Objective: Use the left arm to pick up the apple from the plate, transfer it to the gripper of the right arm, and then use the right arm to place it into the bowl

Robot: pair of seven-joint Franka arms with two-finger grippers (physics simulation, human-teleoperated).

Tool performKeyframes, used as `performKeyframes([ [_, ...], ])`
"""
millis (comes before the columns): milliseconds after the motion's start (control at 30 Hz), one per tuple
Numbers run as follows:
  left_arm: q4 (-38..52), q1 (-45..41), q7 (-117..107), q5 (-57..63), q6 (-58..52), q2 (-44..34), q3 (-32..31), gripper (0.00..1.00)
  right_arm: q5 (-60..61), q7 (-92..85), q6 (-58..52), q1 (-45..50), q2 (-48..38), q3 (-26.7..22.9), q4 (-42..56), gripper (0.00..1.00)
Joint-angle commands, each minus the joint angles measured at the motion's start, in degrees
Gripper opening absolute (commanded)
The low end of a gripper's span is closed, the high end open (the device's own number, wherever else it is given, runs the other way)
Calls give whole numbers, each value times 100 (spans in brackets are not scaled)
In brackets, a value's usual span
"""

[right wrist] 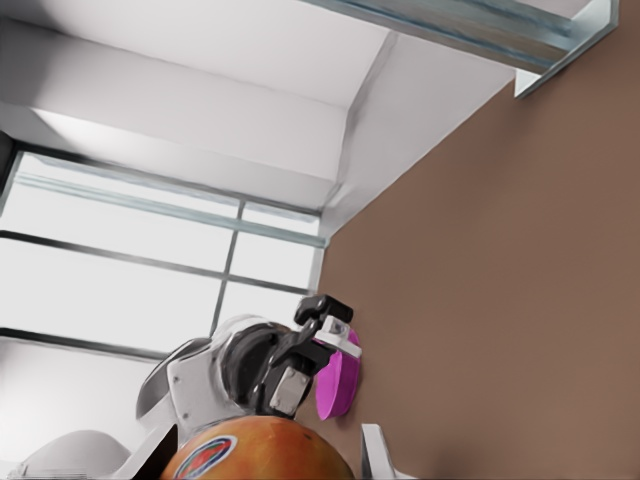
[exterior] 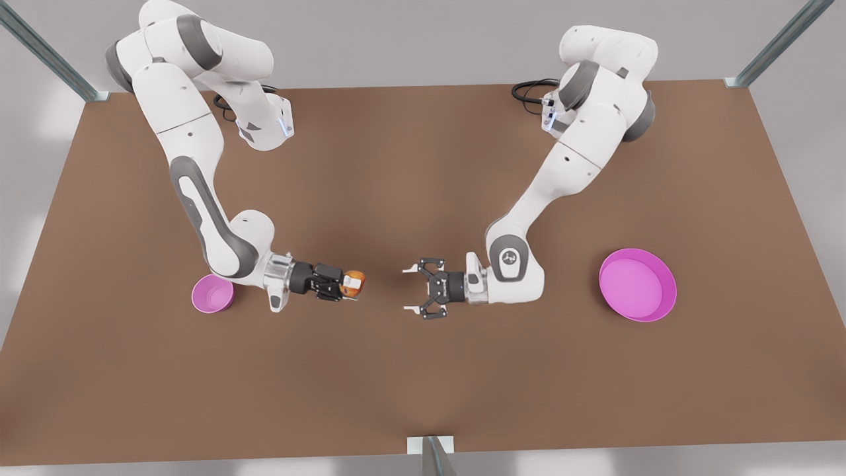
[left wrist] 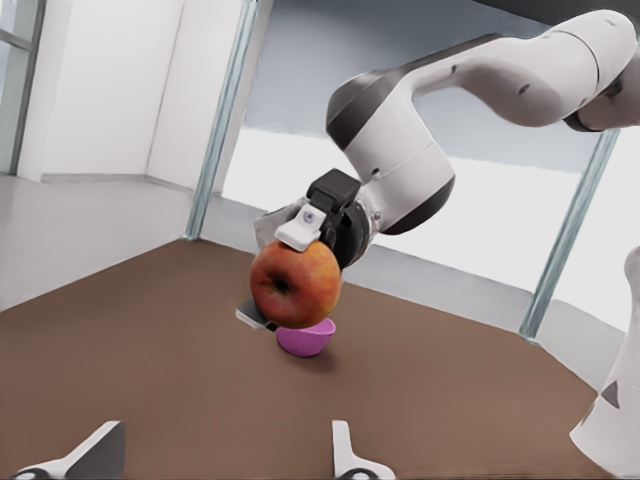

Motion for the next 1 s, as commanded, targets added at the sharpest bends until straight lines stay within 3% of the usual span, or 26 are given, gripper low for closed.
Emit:
performKeyframes([
  [0,-3,233,-1392,964,-699,-198,-2,100,-65,-68,-110,-2,-5,3,5,66],
  [100,49,1138,-4802,4065,-1780,-1094,-1,100,-459,-15,-110,-169,-5,-6,49,66],
  [200,76,1482,-7723,7188,-2923,-2017,25,100,-1382,152,-672,-679,22,-32,154,66],
  [267,111,1754,-8603,8358,-3529,-2509,42,100,-2050,284,-699,-1039,30,-32,242,66],
  [333,120,1869,-9912,8437,-4347,-3124,586,100,-2595,442,-707,-1267,31,-32,339,66],
  [400,120,1904,-10932,9141,-4365,-3547,903,100,-3289,636,-1015,-1531,66,-50,532,66],
  [467,128,1886,-11073,9123,-4321,-3881,1255,100,-4089,644,-1077,-1839,101,-76,567,66],
  [533,41,1018,-11117,9053,-4303,-4241,2203,100,-5170,653,-1085,-2102,101,-76,883,66],
  [600,-855,331,-11556,8728,-3495,-4900,3092,100,-5952,662,-1041,-2173,101,-85,1068,67],
  [667,-1216,164,-11583,8719,-3275,-5050,3268,100,-6498,662,-1059,-2234,92,-85,1191,67],
  [967,-1102,173,-11653,8534,-3249,-4857,3338,100,-8774,671,-1006,-2419,48,-85,1288,67],
])
